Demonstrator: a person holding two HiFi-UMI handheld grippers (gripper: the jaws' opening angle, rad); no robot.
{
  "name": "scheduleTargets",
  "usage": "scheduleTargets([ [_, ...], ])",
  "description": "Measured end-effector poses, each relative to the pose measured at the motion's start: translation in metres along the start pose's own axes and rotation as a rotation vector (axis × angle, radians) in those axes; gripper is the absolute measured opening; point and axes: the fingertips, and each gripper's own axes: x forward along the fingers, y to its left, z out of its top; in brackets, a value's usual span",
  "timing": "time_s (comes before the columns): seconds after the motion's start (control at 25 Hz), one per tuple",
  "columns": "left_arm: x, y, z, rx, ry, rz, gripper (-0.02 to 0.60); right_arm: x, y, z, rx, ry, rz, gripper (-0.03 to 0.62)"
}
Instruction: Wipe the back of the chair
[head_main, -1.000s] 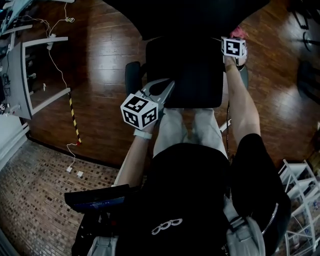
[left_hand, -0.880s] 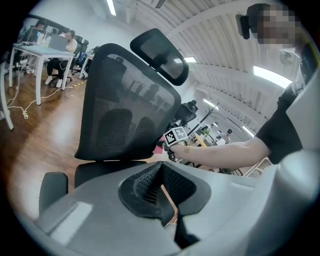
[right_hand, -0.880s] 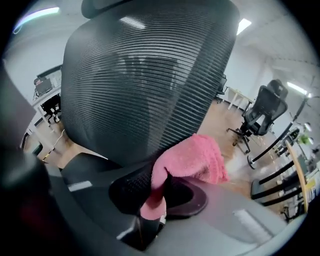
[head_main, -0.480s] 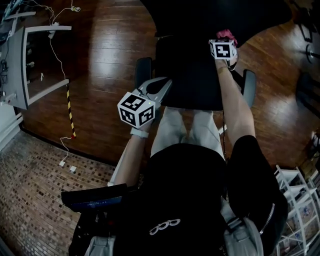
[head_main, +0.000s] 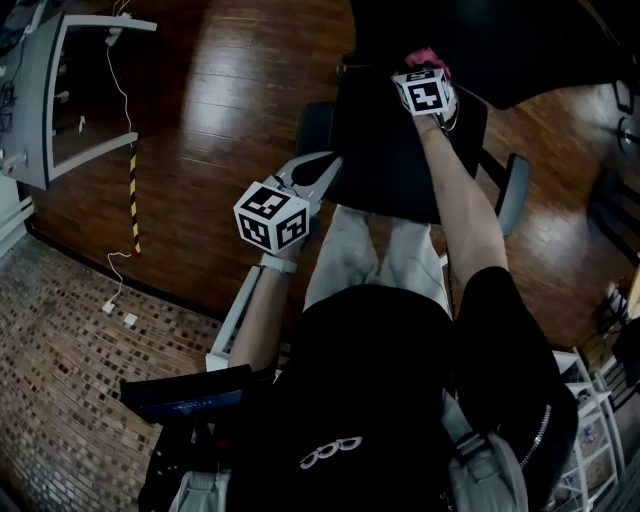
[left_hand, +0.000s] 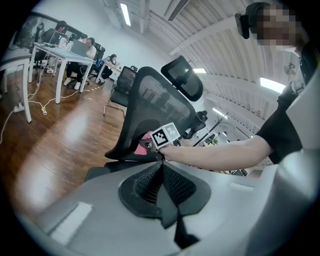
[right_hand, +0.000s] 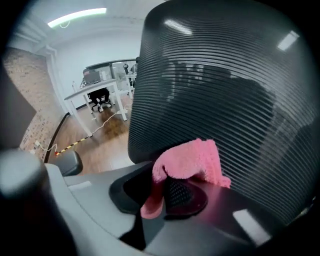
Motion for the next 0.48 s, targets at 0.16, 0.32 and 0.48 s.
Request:
scheduleTargets([
  [0.16, -0.019, 0.017, -0.007, -0.023, -0.016, 0.021, -0.008, 0.022, 0.045, 0.021, -0.024, -0.003, 0.066, 0.044],
  [0.32, -0.028, 0.027, -0.011, -0.03, -0.016, 0.038, -0.008, 0.033, 0.084, 0.043, -0.067, -0.035, 0.148, 0.044],
  [0.48, -0.029, 0.026, -0.007, -0.02, -0.015, 0.031, -0.008, 0.025, 0.129, 0.076, -0.154, -0.084, 0.242, 0.044],
])
